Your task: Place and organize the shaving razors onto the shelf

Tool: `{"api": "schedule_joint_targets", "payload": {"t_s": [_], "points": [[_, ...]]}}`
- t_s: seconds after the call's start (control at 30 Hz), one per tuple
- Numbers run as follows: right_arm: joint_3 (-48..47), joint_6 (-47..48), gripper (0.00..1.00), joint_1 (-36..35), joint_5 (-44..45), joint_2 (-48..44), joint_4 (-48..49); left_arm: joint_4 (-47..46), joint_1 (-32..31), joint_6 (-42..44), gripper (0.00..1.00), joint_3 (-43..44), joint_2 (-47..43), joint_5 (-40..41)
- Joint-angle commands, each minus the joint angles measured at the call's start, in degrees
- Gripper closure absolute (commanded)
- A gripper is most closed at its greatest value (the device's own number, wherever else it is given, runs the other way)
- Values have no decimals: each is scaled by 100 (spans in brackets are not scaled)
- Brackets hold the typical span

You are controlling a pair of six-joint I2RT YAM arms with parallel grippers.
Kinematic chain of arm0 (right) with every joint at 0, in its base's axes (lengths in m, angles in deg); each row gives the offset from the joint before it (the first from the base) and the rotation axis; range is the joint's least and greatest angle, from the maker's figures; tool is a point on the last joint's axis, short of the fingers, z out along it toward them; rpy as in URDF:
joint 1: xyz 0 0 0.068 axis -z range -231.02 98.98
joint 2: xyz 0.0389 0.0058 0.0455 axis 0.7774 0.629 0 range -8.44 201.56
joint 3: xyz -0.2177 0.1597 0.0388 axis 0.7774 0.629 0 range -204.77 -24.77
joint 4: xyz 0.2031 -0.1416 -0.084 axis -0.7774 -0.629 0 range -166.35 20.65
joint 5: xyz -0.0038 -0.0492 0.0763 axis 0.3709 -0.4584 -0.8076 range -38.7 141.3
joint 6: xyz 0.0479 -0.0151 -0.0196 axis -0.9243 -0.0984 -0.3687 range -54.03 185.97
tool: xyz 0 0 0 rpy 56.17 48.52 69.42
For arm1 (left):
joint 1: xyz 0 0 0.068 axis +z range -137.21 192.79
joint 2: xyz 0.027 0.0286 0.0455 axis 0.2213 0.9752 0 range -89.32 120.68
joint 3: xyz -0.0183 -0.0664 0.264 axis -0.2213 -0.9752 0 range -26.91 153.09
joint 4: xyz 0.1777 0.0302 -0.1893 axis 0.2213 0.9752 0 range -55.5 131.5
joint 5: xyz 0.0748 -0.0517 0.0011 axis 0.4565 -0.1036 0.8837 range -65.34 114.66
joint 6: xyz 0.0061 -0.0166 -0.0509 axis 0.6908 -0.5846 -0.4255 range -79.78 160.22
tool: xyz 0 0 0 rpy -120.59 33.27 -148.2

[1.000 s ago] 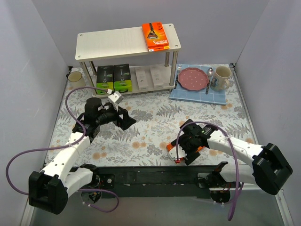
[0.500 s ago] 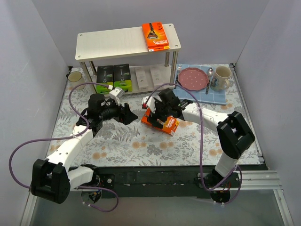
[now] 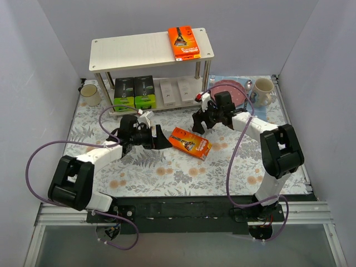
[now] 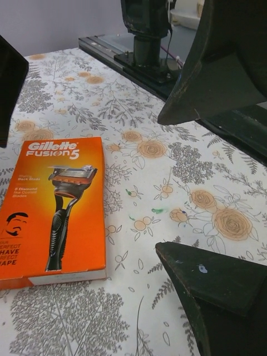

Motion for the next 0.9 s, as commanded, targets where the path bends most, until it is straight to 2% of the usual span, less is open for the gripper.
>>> {"api": "schedule_joint_targets", "payload": {"t_s": [0.0,0.1,0.13,0.17,0.23,0.4,0.53,0.73,0.87], "points": [[235,-572,7,37,-354,280,211,-1070,-119,-1168,14,-289,214,-528],[543,-888,7,80,-416,412,360,-1782,-136,-1784,16,-422,976,-958],[656,-1003,8,89,-425,439,387,-1940,-128,-2404,18,-396,1205,-1029],[718,-1109,9,98,-451,430,378,-2307,-128,-2689,19,-448,1504,-1012],[807,-1364,10,107,-591,413,308,-2984,-294,-3025,20,-658,1454,-610],[1325,-2276,20,107,-846,316,220,-3014,-576,-3289,20,-703,1831,-37],[1335,-2393,28,90,-785,351,229,-2795,-567,-3237,21,-519,1972,121],[1395,-2788,51,230,-1057,518,299,-2399,-559,-3289,20,-457,1622,464],[1589,-3331,61,344,-1198,614,387,-2328,-567,-3359,17,-667,1306,386]]}}
